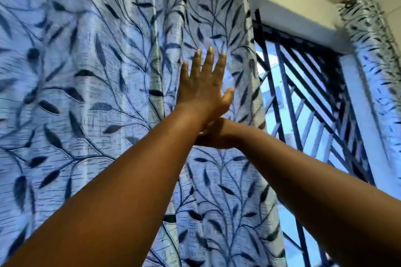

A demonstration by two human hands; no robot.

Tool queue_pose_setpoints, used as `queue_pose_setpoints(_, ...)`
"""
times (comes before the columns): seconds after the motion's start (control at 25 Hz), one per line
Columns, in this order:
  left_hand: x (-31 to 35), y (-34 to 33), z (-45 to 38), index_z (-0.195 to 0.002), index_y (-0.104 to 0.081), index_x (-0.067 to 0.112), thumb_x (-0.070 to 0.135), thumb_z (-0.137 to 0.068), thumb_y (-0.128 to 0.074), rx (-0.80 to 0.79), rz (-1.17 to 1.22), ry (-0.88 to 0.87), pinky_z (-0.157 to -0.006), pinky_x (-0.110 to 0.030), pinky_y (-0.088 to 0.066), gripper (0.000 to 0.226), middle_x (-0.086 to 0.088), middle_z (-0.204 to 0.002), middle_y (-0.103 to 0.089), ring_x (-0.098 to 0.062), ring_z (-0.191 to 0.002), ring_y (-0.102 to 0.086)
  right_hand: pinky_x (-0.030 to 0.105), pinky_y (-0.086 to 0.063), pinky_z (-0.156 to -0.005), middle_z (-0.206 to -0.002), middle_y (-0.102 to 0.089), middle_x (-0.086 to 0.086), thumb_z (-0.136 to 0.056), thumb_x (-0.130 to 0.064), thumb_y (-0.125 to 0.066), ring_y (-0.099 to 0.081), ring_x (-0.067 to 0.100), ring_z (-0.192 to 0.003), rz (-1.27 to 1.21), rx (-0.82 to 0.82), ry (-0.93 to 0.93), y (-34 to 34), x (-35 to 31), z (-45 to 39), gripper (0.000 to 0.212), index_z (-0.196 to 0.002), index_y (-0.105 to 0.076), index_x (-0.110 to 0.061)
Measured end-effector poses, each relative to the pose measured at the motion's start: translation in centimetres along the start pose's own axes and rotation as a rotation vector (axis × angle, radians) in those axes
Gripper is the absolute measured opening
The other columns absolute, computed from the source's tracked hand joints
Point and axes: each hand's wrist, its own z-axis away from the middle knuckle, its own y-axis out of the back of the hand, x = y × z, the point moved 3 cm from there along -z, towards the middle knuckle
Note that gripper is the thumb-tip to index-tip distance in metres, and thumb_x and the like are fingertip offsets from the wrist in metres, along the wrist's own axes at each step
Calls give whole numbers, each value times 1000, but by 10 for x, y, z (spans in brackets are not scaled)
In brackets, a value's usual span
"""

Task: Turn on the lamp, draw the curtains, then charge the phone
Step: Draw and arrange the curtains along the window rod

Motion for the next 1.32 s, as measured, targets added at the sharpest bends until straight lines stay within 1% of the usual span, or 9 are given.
queue_pose_setpoints(0.12,-11,-26,7,-153,2,25,60,-91,-34,-53,52,15,-116,-49,0,80,-5,-161,2,-29,-147,4,35,-45,-88,-126,-61,18,-91,-40,-55,-56,33,-113,228,107,-248,8,17,-1,44,-124,-60,-10)
queue_pose_setpoints(0.2,-19,-36,8,-153,0,26,63,-91,-32,-49,149,73,-116,-47,-1,79,-6,-161,2,-29,-147,3,33,-41,-69,-102,-70,14,-88,-42,-53,-63,35,-93,510,384,-379,19,26,7,36,-102,-67,-12)
queue_pose_setpoints(0.36,-27,-51,13,-153,-1,25,68,-89,-27,-18,165,72,-115,-49,-1,81,-6,-161,4,-30,-147,3,43,-23,-105,-145,-45,6,-85,-46,-47,-34,33,-135,615,804,-462,21,38,29,48,-127,-55,-26)
queue_pose_setpoints(0.48,-30,-61,14,-153,1,26,72,-87,-23,-62,116,82,-114,-56,2,84,-5,-161,10,-30,-147,8,50,-1,-114,-161,2,4,-86,-59,-40,6,30,-146,507,781,-709,8,58,34,75,-150,-13,-30)
queue_pose_setpoints(0.56,-29,-64,12,-152,3,26,74,-86,-20,-91,118,113,-111,-61,2,86,-4,-161,12,-29,-147,10,51,-8,-114,-161,6,5,-87,-62,-38,4,28,-147,421,808,-733,4,62,38,82,-151,-2,-26)
queue_pose_setpoints(0.76,15,-64,1,-153,-1,24,71,-87,-25,-20,282,123,-113,-57,0,85,-5,-161,7,-29,-147,6,39,-34,-105,-156,-26,1,-90,-52,-42,-32,19,-140,85,845,-568,12,67,50,71,-150,-15,-25)
queue_pose_setpoints(0.88,55,-62,-1,-153,-6,24,66,-88,-31,60,369,30,-116,-50,0,82,-6,-161,2,-27,-147,4,40,-47,-80,-130,-59,12,-88,-32,-47,-59,38,-109,56,662,-535,19,71,62,56,-142,-32,-29)
queue_pose_setpoints(1.12,110,-100,-9,-153,-5,24,63,-90,-34,70,428,-97,-117,-45,3,80,-7,-161,2,-28,-147,5,41,-41,-70,-122,-58,26,-95,-21,-41,-57,45,-103,358,307,-719,7,118,95,43,-136,-42,-13)
queue_pose_setpoints(1.32,165,-164,3,-152,7,15,53,-92,-33,143,152,-234,-109,-50,25,82,-16,-154,27,-36,-138,31,41,-44,-74,-108,-66,14,-88,-32,-41,-61,38,-99,492,303,-837,-1,180,146,31,-116,-46,-22)
